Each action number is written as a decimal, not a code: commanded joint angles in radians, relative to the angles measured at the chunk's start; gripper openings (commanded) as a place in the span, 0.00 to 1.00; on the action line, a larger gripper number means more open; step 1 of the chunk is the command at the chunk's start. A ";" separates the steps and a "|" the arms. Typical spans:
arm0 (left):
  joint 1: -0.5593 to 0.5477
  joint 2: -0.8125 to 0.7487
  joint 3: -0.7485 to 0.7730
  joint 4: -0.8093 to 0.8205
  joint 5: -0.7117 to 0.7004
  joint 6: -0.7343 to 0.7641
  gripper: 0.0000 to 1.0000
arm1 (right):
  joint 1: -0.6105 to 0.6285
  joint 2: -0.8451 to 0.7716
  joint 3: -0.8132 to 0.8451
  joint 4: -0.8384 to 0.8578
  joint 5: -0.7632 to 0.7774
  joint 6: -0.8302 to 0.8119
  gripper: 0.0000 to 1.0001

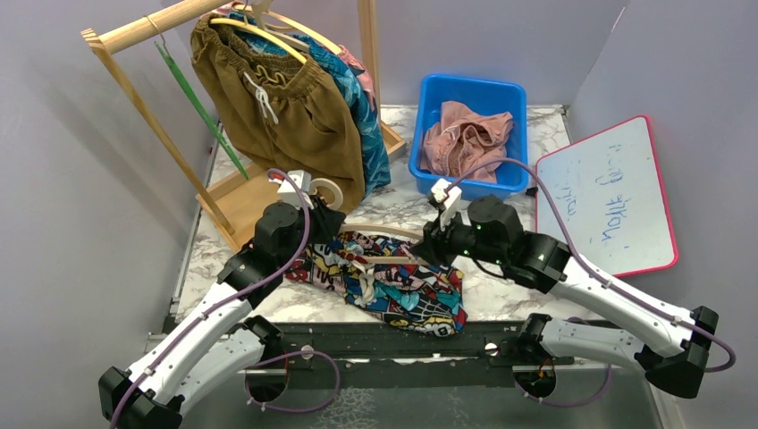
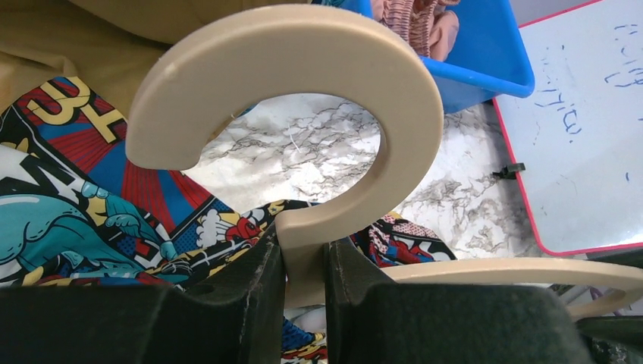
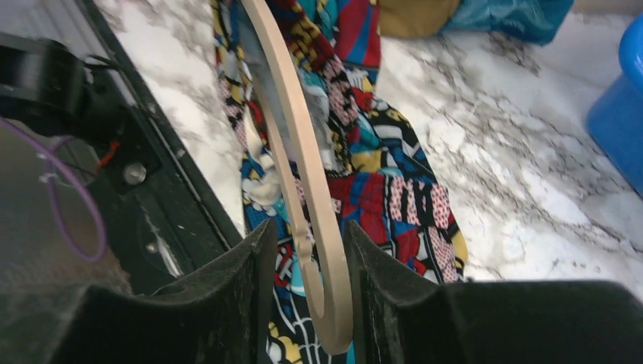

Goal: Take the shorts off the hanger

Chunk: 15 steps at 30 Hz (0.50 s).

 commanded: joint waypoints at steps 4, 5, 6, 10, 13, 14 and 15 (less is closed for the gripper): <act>0.003 -0.019 -0.007 0.036 0.006 -0.017 0.00 | -0.020 -0.013 0.040 0.002 -0.223 -0.061 0.07; 0.005 -0.023 -0.009 0.038 0.007 -0.020 0.00 | -0.020 -0.011 0.031 0.008 -0.240 -0.055 0.06; 0.004 -0.024 -0.010 0.037 0.008 -0.020 0.00 | -0.020 -0.012 0.024 0.014 -0.254 -0.047 0.04; 0.003 -0.029 -0.013 0.030 0.014 -0.025 0.00 | -0.020 -0.018 -0.002 0.044 -0.261 -0.015 0.11; 0.004 -0.025 -0.016 0.031 0.017 -0.038 0.00 | -0.020 -0.011 -0.016 0.049 -0.265 -0.009 0.24; 0.004 -0.026 -0.018 0.033 0.016 -0.045 0.00 | -0.020 -0.004 -0.020 0.051 -0.274 -0.007 0.23; 0.004 -0.026 -0.020 0.036 0.018 -0.049 0.00 | -0.020 0.001 -0.020 0.052 -0.282 -0.004 0.18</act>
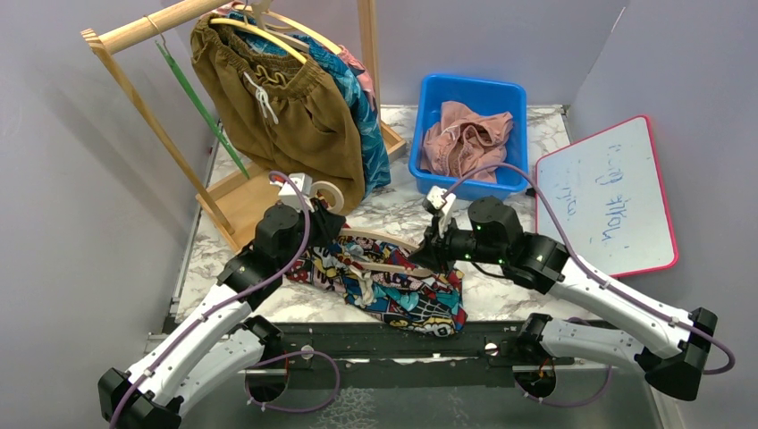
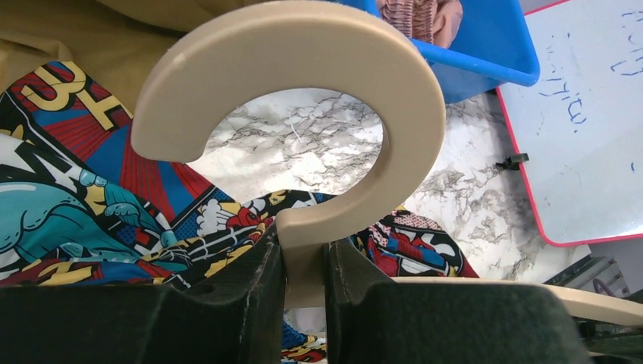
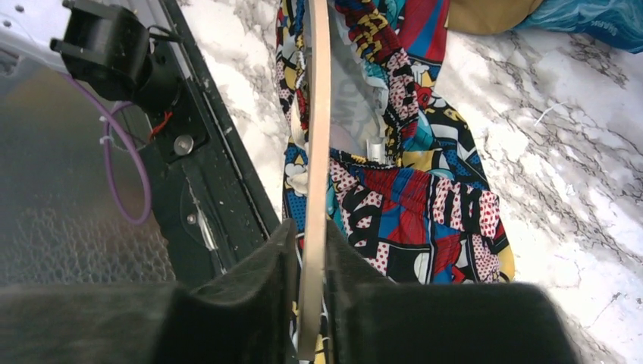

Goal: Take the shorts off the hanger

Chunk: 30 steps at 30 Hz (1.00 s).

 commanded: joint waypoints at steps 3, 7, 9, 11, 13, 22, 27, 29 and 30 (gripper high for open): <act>0.004 -0.011 -0.009 0.055 0.016 -0.047 0.00 | 0.006 0.022 -0.026 0.037 -0.076 0.027 0.08; 0.004 -0.014 -0.010 0.041 0.007 -0.050 0.00 | 0.006 0.002 -0.028 0.038 -0.007 0.042 0.01; 0.005 -0.015 -0.014 0.025 0.000 -0.049 0.18 | 0.006 -0.020 -0.026 0.032 0.048 0.044 0.01; 0.004 -0.016 -0.019 0.011 0.009 -0.039 0.43 | 0.006 -0.038 -0.022 0.013 0.091 0.045 0.01; 0.004 -0.020 -0.026 -0.012 0.012 -0.030 0.57 | 0.006 -0.051 -0.023 0.004 0.096 0.040 0.01; 0.005 -0.043 -0.071 -0.118 -0.125 -0.117 0.83 | 0.006 -0.018 -0.039 0.030 0.129 0.074 0.01; 0.005 -0.041 -0.104 -0.139 -0.141 -0.128 0.90 | 0.006 0.000 -0.037 0.020 0.137 0.078 0.01; 0.004 -0.042 -0.103 -0.159 -0.158 -0.132 0.91 | 0.006 0.003 -0.033 0.010 0.151 0.074 0.01; 0.004 -0.044 -0.099 -0.167 -0.165 -0.136 0.91 | 0.006 0.002 -0.032 0.007 0.151 0.072 0.01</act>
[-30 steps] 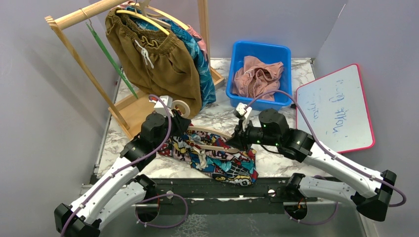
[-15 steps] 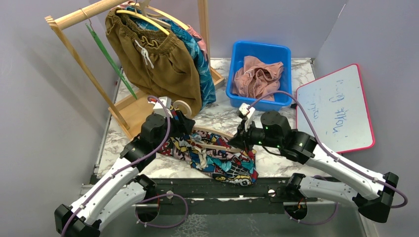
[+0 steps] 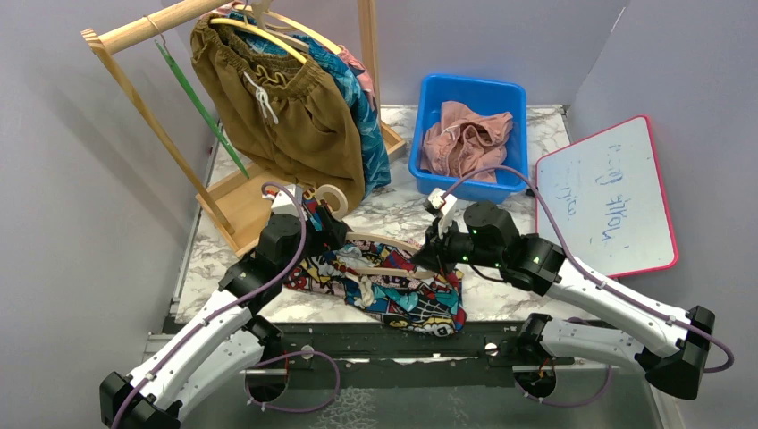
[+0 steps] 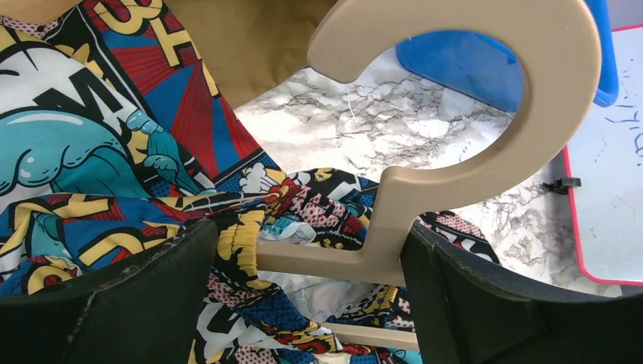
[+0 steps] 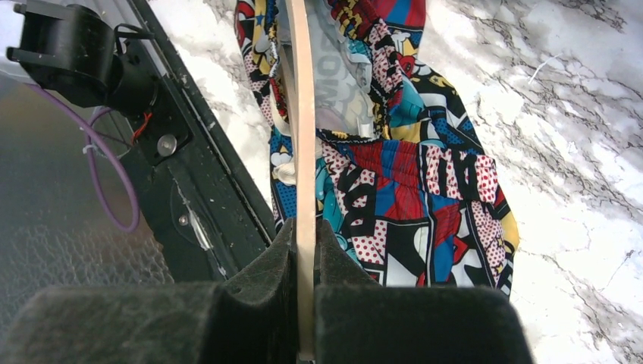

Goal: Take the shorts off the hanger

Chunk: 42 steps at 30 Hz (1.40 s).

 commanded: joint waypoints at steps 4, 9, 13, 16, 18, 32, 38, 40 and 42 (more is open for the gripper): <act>0.004 -0.067 0.034 -0.214 -0.199 -0.081 0.98 | 0.004 -0.005 -0.001 0.031 0.059 0.017 0.01; 0.005 -0.192 0.085 -0.253 -0.245 -0.058 0.99 | 0.004 -0.007 -0.022 0.060 0.062 0.035 0.01; 0.003 -0.165 0.126 -0.330 -0.226 -0.034 0.99 | 0.004 0.017 -0.018 0.071 0.047 0.034 0.01; 0.004 -0.145 0.134 -0.344 -0.217 -0.033 0.99 | 0.003 0.037 -0.009 0.067 0.046 0.030 0.01; 0.004 -0.130 0.137 -0.326 -0.181 -0.008 0.99 | 0.004 0.037 -0.015 0.079 0.038 0.033 0.01; 0.004 0.104 0.048 -0.151 0.004 -0.070 0.82 | 0.004 -0.019 -0.036 0.088 0.022 0.157 0.01; 0.005 0.147 0.051 -0.043 -0.028 -0.033 0.57 | 0.004 0.012 -0.003 0.046 0.007 0.141 0.01; 0.006 0.169 0.054 -0.045 -0.044 -0.010 0.47 | 0.004 0.012 0.001 0.039 -0.013 0.142 0.01; 0.006 0.180 0.059 -0.075 -0.066 0.030 0.14 | 0.004 0.004 -0.001 0.036 -0.038 0.135 0.01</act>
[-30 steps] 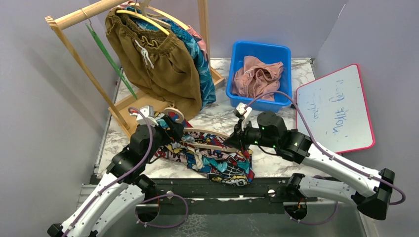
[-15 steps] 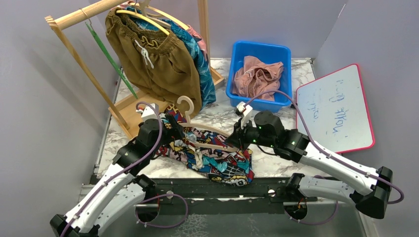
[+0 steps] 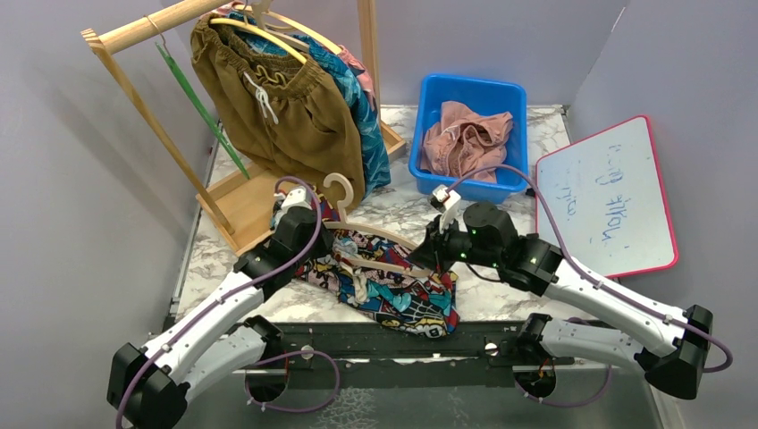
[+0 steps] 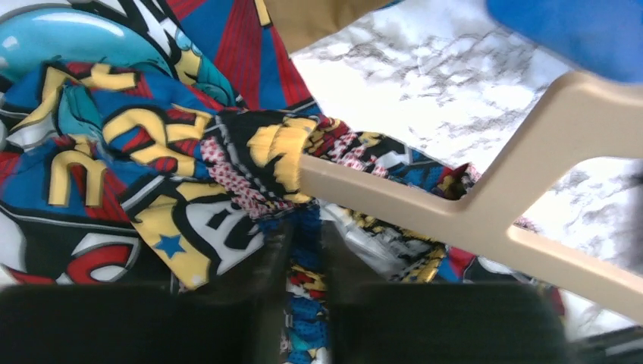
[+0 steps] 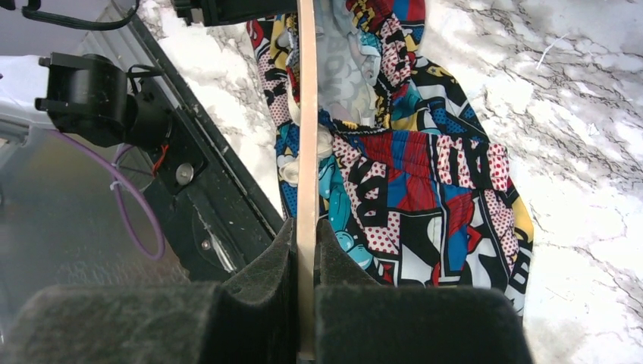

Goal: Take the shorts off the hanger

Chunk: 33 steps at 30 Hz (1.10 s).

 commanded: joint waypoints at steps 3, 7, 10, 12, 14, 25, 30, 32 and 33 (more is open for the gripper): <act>0.024 0.010 0.012 -0.023 -0.067 0.101 0.00 | -0.002 -0.015 0.035 -0.062 -0.022 -0.003 0.01; 0.102 -0.022 0.006 -0.061 -0.075 0.113 0.00 | -0.002 -0.060 0.049 -0.129 0.023 -0.011 0.01; 0.178 -0.035 0.015 -0.084 -0.067 0.127 0.00 | -0.002 -0.113 0.039 -0.160 -0.047 -0.046 0.01; 0.213 -0.037 0.023 -0.085 -0.051 0.129 0.00 | -0.002 -0.137 0.031 -0.198 -0.064 -0.041 0.01; 0.232 -0.031 0.025 -0.087 -0.039 0.131 0.00 | -0.002 -0.165 0.029 -0.247 -0.009 -0.003 0.01; 0.239 -0.058 0.017 -0.077 0.103 0.102 0.00 | -0.002 -0.341 0.107 -0.219 0.206 -0.022 0.01; 0.238 -0.092 0.060 -0.088 0.188 0.120 0.15 | -0.002 -0.309 0.121 -0.128 0.197 -0.041 0.01; 0.239 -0.105 0.085 -0.116 0.197 0.153 0.49 | -0.003 -0.295 0.121 -0.078 0.153 -0.049 0.01; 0.238 -0.113 0.098 -0.136 0.194 0.165 0.57 | -0.002 -0.288 0.121 -0.050 0.142 -0.049 0.01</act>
